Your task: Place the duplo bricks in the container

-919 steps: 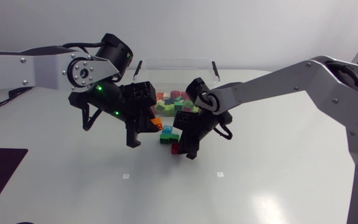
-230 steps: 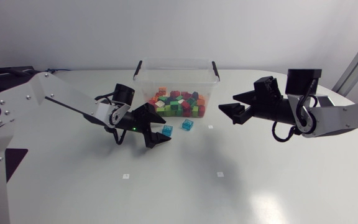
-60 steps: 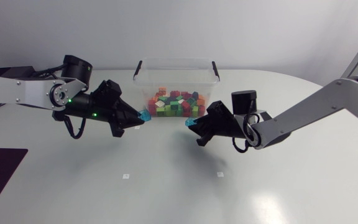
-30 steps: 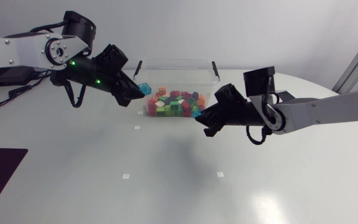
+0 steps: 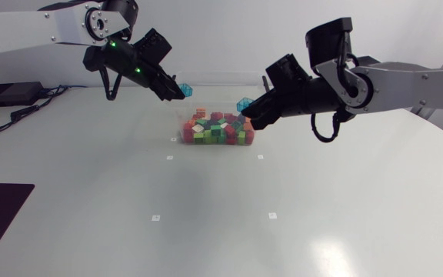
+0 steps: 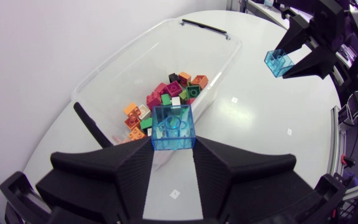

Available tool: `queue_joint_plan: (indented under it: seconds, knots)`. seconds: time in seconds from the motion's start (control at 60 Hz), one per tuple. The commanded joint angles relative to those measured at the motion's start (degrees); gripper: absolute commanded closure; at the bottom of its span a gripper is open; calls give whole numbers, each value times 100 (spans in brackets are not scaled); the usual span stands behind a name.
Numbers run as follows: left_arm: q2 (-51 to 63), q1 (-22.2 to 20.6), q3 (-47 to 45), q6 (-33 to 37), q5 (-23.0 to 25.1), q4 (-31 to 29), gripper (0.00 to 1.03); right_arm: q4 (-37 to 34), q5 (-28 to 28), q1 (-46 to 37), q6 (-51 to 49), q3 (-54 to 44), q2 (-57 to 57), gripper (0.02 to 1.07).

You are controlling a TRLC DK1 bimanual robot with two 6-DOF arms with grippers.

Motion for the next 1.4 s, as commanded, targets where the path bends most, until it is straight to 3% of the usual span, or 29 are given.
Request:
queue_joint_plan:
  seconds: [0.0, 0.467, 0.833, 0.933, 1.0, 1.1, 1.133, 1.383]
  knots:
    - [273, -63, 411, -132, -66, -95, 79, -181, 54, 5, 99, 243, -100, 81]
    - [1292, -195, 1888, -343, -453, -147, 79, -594, 230, -38, 284, 1166, 243, 82]
    - [2145, -257, 3118, -528, -462, -508, 77, -646, 265, -47, 416, 1623, 717, 82]
    - [2277, -301, 3382, -554, -479, -640, 61, -655, 265, -56, 442, 1763, 867, 82]
    - [2453, -336, 3760, -563, -532, -877, 30, -655, 265, -65, 442, 1842, 955, 82]
    - [2611, -371, 4173, -528, -559, -1237, 9, -655, 273, -74, 451, 1921, 1051, 82]
    - [2619, -371, 4225, -528, -567, -1281, 5, -655, 273, -82, 459, 1939, 1078, 82]
    - [2338, -345, 4305, -519, -567, -1668, 4, -761, 273, -109, 530, 2334, 1412, 82]
